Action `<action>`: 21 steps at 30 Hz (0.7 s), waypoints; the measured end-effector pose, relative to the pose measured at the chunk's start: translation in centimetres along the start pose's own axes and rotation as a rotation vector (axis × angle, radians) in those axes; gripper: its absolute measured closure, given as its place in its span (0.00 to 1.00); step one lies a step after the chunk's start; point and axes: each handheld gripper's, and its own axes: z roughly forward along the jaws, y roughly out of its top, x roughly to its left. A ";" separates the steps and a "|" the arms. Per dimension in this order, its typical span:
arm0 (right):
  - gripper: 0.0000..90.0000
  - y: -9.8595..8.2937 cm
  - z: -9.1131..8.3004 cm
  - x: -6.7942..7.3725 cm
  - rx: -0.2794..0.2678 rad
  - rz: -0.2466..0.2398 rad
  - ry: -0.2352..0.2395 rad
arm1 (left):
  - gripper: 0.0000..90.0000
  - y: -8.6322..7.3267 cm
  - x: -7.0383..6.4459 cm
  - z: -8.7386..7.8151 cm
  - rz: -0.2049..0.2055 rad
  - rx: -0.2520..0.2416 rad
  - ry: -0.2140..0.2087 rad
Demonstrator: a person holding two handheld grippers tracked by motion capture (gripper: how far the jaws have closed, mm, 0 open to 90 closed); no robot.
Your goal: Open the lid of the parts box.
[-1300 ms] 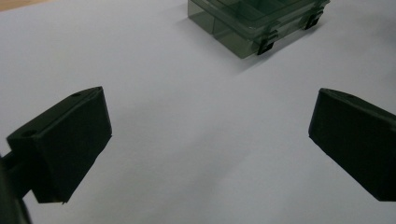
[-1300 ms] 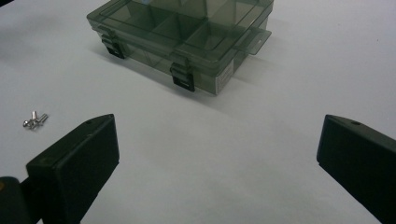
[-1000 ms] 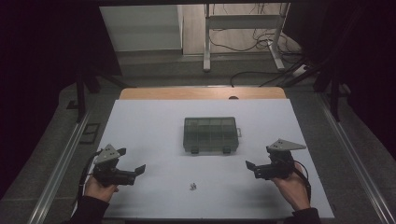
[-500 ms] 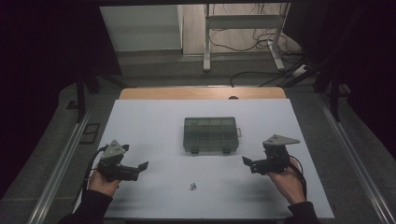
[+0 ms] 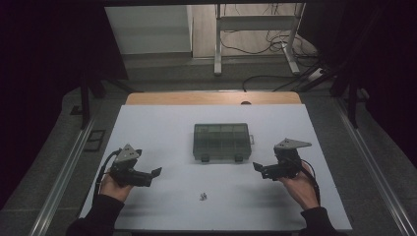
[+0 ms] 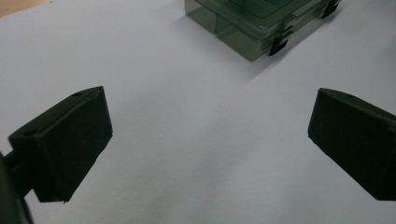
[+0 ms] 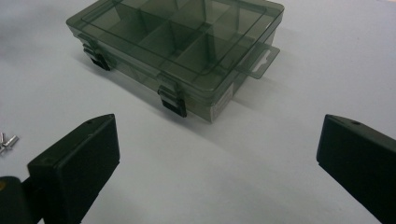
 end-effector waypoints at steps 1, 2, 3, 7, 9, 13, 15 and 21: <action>0.00 0.1 0.0 0.0 -0.002 0.002 -0.002 | 0.00 0.1 0.0 0.1 -0.001 -0.001 -0.004; 0.00 0.1 0.1 0.0 -0.001 0.004 -0.005 | 0.00 0.2 0.0 0.2 0.000 -0.001 -0.005; 0.00 0.2 0.2 0.0 0.002 0.005 -0.007 | 0.00 0.3 -0.1 0.3 0.000 -0.002 -0.008; 0.00 0.5 0.6 0.1 0.030 0.017 -0.015 | 0.00 0.6 -0.1 0.8 -0.005 -0.002 -0.018; 0.00 0.6 0.8 0.2 0.042 0.019 -0.018 | 0.00 0.8 -0.1 1.0 -0.008 -0.001 -0.022; 0.00 0.9 1.0 0.2 0.046 0.031 -0.010 | 0.00 1.1 -0.2 1.5 0.001 0.010 -0.023; 0.00 1.0 1.1 0.2 0.050 0.031 -0.013 | 0.01 1.3 -0.3 1.8 0.011 0.016 -0.019; 0.09 1.2 1.4 0.2 0.077 0.042 -0.017 | 0.01 1.6 -0.4 2.4 0.023 0.026 -0.022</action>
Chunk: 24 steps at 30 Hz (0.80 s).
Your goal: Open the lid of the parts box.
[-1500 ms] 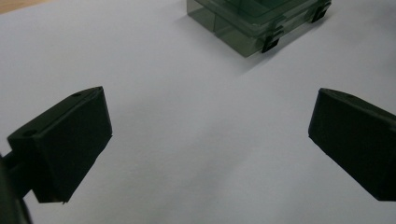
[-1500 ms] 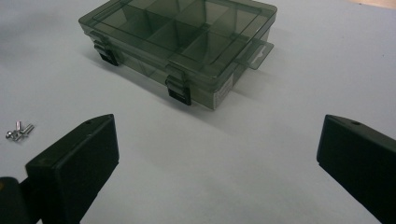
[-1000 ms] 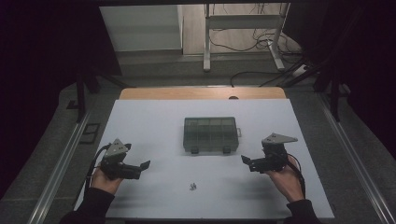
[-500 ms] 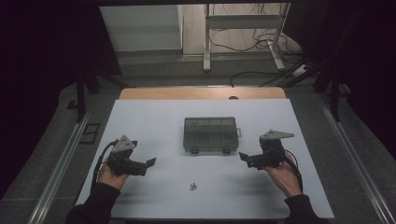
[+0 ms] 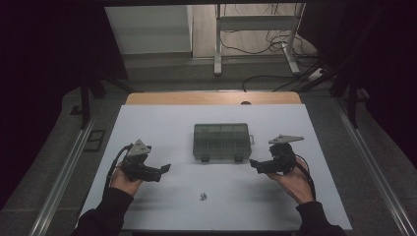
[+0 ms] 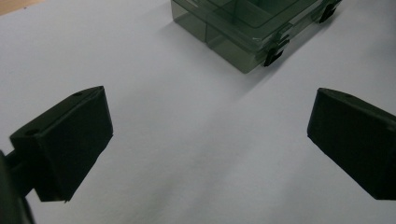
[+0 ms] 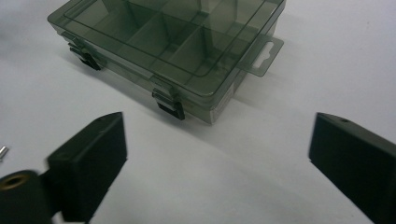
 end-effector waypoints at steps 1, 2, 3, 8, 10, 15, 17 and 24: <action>0.13 0.1 0.0 0.0 -0.001 -0.003 -0.004 | 0.01 0.0 0.0 0.1 0.002 0.000 -0.001; 0.17 0.1 -0.1 0.0 0.000 0.001 -0.007 | 0.01 0.1 0.0 0.2 0.002 0.001 -0.001; 0.21 0.2 -0.1 0.0 0.002 0.003 -0.005 | 0.01 0.1 0.1 0.3 0.002 0.003 -0.001; 0.41 0.3 0.0 0.1 0.016 -0.038 -0.013 | 0.01 0.3 0.2 0.7 -0.007 -0.003 -0.011; 0.49 0.3 0.1 0.1 0.025 -0.044 -0.009 | 0.01 0.4 0.2 0.9 -0.004 -0.004 -0.010; 0.69 0.4 0.5 0.2 0.047 -0.066 0.009 | 0.01 0.6 0.2 1.3 0.002 0.000 -0.009; 0.75 0.4 0.7 0.2 0.051 -0.064 0.018 | 0.01 0.7 0.2 1.5 0.005 0.000 -0.009; 0.95 0.5 1.1 -0.1 0.063 -0.055 0.050 | 0.01 1.1 0.2 2.0 0.011 -0.004 -0.010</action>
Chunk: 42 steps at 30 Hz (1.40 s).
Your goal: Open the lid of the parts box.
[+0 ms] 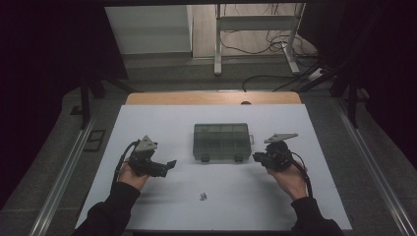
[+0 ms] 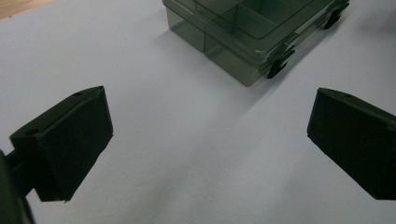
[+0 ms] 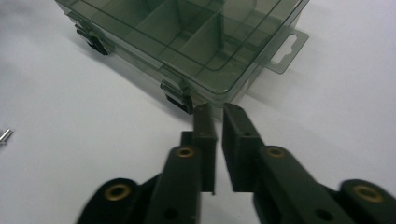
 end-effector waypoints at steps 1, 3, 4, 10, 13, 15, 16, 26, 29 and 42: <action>0.97 0.0 0.1 -0.1 0.004 -0.001 0.005 | 0.01 0.1 0.0 0.1 0.001 0.000 -0.001; 0.99 0.0 0.3 -0.1 0.012 -0.001 0.009 | 0.01 0.1 0.0 0.2 0.000 -0.001 0.000; 0.99 0.0 0.4 -0.1 0.016 -0.004 0.009 | 0.01 0.2 0.0 0.3 0.002 -0.001 -0.001; 0.99 0.1 0.9 -0.2 0.050 -0.016 0.007 | 0.01 0.4 0.1 0.7 0.005 0.002 0.003; 0.99 0.0 1.2 -0.4 0.058 -0.022 -0.007 | 0.01 0.5 0.1 0.8 0.006 0.003 0.004; 0.99 0.0 1.4 -0.5 0.064 -0.019 -0.008 | 0.01 0.5 0.1 0.9 0.006 0.002 0.005; 0.99 0.0 1.6 -0.6 0.067 -0.018 -0.009 | 0.01 0.6 0.1 1.0 0.007 0.003 0.003; 0.99 -0.2 2.8 -0.8 0.127 -0.023 -0.011 | 0.01 0.8 0.2 1.6 0.007 0.002 0.009; 0.99 -0.3 3.3 -0.8 0.144 -0.032 -0.009 | 0.01 0.9 0.2 1.8 0.004 0.001 0.009; 0.99 -0.2 4.1 -1.0 0.166 -0.035 -0.001 | 0.01 0.9 0.1 2.3 0.014 0.010 0.006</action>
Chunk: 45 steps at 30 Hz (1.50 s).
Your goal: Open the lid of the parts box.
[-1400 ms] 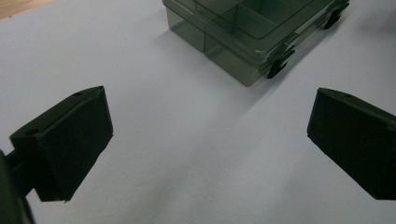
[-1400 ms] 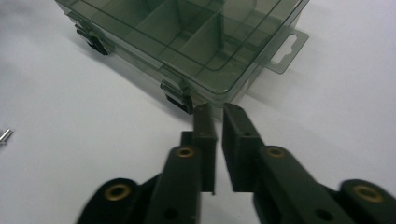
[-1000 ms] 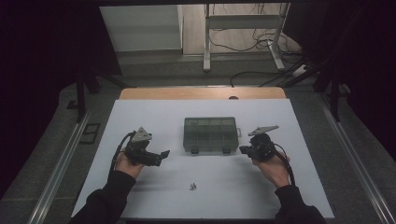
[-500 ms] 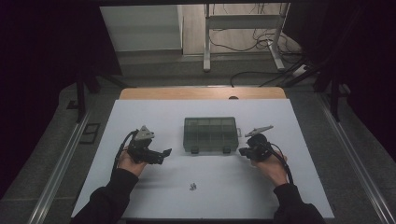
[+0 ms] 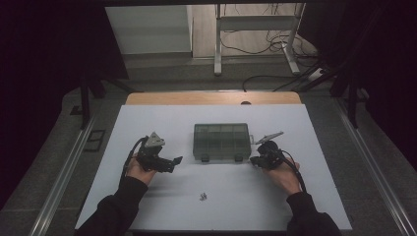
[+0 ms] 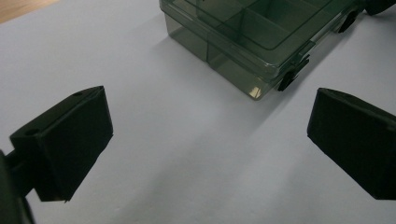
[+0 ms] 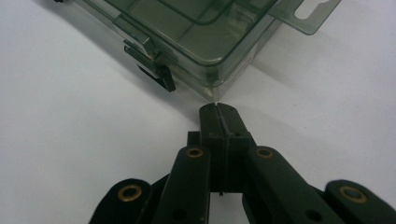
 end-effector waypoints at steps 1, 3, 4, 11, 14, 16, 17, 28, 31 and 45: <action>0.99 0.0 0.0 0.0 0.002 -0.003 -0.001 | 0.01 0.0 0.0 0.0 0.001 0.002 0.000; 0.99 0.0 0.0 0.0 0.000 -0.006 0.000 | 0.01 -0.1 -0.1 0.2 0.005 0.006 -0.003; 0.99 0.0 0.1 0.0 0.000 -0.006 -0.002 | 0.01 -0.1 -0.2 0.2 0.008 0.009 -0.004; 0.99 0.1 0.1 0.0 -0.014 -0.011 0.004 | 0.00 -0.1 -0.4 0.3 0.013 0.016 -0.001; 0.99 0.1 0.1 0.0 -0.014 -0.020 0.000 | 0.00 -0.1 -0.5 0.4 0.015 0.025 -0.002; 0.99 0.1 0.1 0.0 -0.016 -0.023 -0.001 | 0.00 -0.1 -0.5 0.4 0.017 0.029 -0.001; 0.99 0.1 0.1 0.0 -0.018 -0.023 -0.001 | 0.00 -0.1 -0.5 0.4 0.018 0.030 0.000; 0.99 0.2 -0.3 0.1 -0.031 -0.028 -0.008 | 0.00 -0.1 -0.7 0.4 0.004 0.041 -0.016; 0.99 0.2 -0.5 0.2 -0.037 -0.027 -0.007 | 0.00 -0.1 -0.8 0.4 0.006 0.043 -0.017; 0.99 0.3 -1.0 0.3 -0.060 -0.029 -0.011 | 0.00 -0.2 -0.8 0.5 0.017 0.057 -0.023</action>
